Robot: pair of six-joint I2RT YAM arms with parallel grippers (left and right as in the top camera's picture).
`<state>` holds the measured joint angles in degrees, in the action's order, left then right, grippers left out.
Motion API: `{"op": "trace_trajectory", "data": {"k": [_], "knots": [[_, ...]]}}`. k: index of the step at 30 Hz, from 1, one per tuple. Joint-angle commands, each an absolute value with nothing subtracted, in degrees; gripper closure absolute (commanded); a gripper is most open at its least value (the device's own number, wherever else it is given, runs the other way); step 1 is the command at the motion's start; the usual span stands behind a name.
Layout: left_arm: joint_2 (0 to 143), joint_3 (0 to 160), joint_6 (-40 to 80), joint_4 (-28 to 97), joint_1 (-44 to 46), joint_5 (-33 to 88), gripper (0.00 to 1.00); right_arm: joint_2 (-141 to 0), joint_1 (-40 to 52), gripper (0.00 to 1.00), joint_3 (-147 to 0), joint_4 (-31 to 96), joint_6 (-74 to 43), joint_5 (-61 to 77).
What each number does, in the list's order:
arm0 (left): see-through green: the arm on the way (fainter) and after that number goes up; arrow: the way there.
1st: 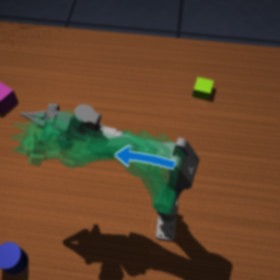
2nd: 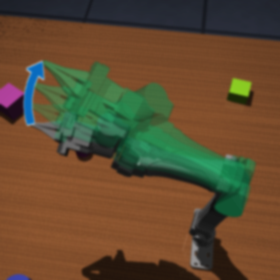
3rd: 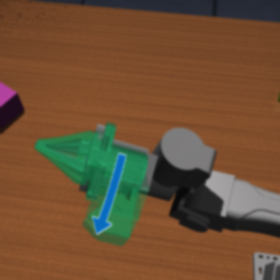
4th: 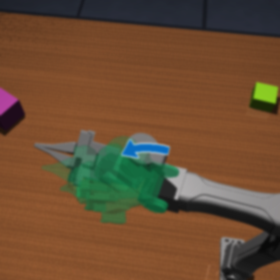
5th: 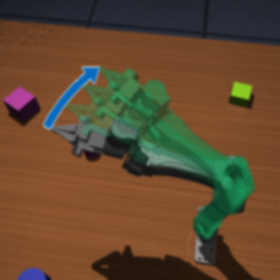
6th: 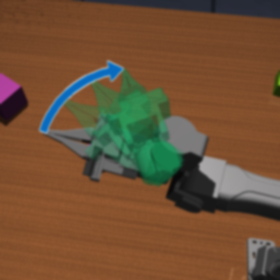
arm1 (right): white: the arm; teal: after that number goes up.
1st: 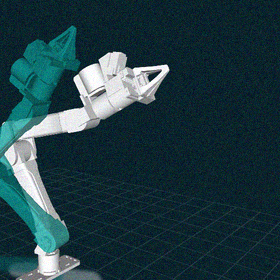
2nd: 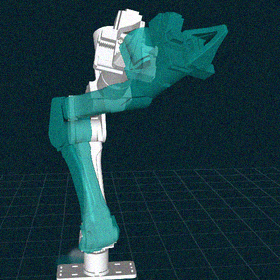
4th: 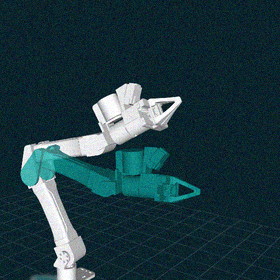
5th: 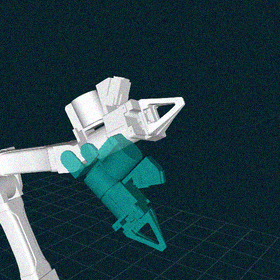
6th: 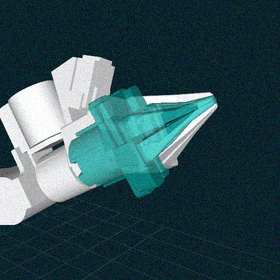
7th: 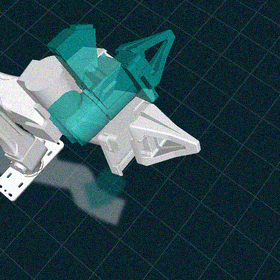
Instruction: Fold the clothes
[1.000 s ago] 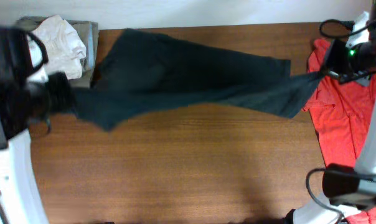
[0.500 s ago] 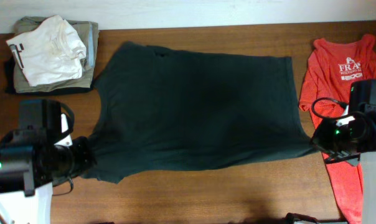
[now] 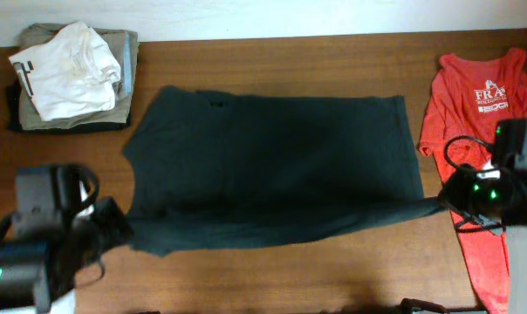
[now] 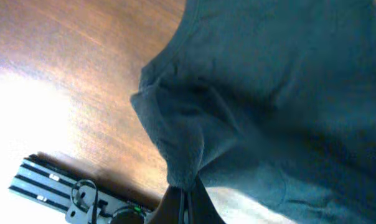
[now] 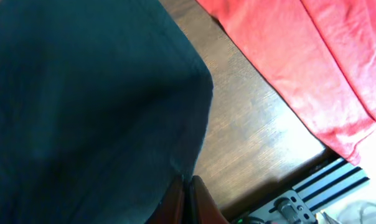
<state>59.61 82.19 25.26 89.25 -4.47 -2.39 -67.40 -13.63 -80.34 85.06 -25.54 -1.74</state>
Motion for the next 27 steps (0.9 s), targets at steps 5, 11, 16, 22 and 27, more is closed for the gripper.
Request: {"op": "trace_trajectory", "data": {"k": [5,11,16,22,27], "knots": [[69.97,72.69,26.13,80.47,-4.67,-8.01,0.99,-72.10,-13.91,0.96,-73.84,83.24,-30.41,-8.78],[78.94,72.69,26.11,70.04,-4.67,-7.99,0.99,-72.05,-13.91,0.96,-65.34,77.58,-33.52,-11.16],[85.34,72.69,26.13,63.48,-4.67,-7.94,0.99,-72.44,-13.91,0.94,-59.35,69.97,-33.52,-6.15],[92.55,72.66,26.13,54.89,-4.67,-7.75,0.99,-72.93,-13.91,0.93,-52.60,57.04,-35.59,-5.61],[95.72,72.62,26.13,52.01,-4.67,-5.37,0.99,-74.87,-13.89,0.89,-52.60,52.42,-35.66,-5.63]]}}
